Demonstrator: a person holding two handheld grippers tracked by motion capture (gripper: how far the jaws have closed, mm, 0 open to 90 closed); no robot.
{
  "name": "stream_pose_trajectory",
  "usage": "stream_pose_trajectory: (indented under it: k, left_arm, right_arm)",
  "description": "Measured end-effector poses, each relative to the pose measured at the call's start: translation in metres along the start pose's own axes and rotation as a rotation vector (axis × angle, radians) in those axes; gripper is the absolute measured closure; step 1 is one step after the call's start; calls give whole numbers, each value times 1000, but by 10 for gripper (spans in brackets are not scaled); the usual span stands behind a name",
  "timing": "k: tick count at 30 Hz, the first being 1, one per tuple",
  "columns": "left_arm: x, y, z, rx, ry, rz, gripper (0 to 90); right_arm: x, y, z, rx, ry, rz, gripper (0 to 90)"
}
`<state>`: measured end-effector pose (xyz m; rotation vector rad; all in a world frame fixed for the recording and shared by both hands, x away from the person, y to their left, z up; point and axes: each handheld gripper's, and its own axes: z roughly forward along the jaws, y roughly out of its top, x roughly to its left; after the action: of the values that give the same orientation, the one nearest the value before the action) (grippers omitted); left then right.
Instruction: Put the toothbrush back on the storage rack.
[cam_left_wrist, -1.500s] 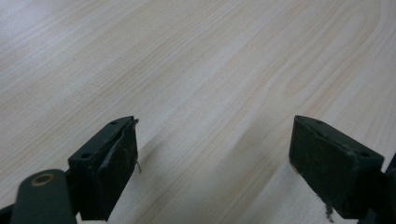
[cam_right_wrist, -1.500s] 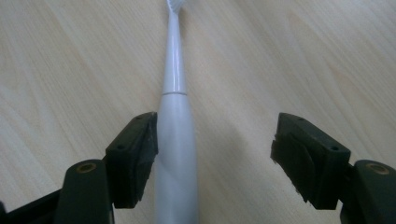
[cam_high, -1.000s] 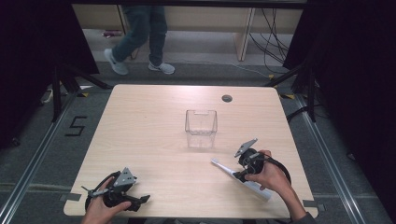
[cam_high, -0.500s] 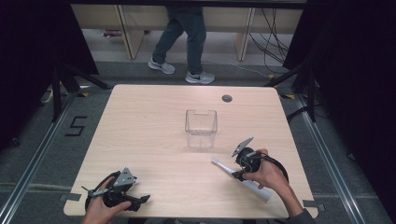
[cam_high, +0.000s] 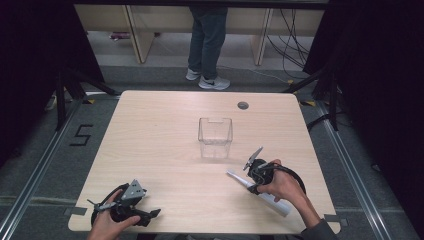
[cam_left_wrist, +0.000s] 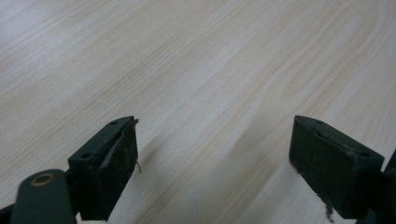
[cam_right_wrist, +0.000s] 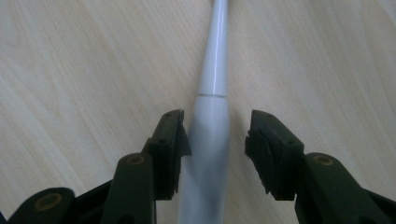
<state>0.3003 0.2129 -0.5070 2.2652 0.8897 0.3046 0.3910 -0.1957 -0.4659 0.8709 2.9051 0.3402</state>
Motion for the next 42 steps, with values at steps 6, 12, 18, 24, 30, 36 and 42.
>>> stream_pose_trajectory:
  k: [6,12,18,24,30,36,42]
  left_arm:
    - [0,0,0,1,-1,1,151]
    - [0,0,0,1,-1,2,151]
    - [0,0,0,1,-1,1,151]
    - [0,0,0,8,2,4,151]
    - [0,0,0,0,-2,2,151]
    - [0,0,0,2,-1,6,151]
    - [0,0,0,0,-2,4,151]
  right_arm:
    - [-1,2,4,30,20,0,590]
    - [-2,2,6,50,35,-27,632]
    - [-3,2,8,67,42,-44,651]
    - [-1,4,7,108,51,-32,654]
    - [-1,2,7,134,41,-26,646]
    - [-3,-1,7,139,41,-37,644]
    - [-3,-5,8,144,48,-43,644]
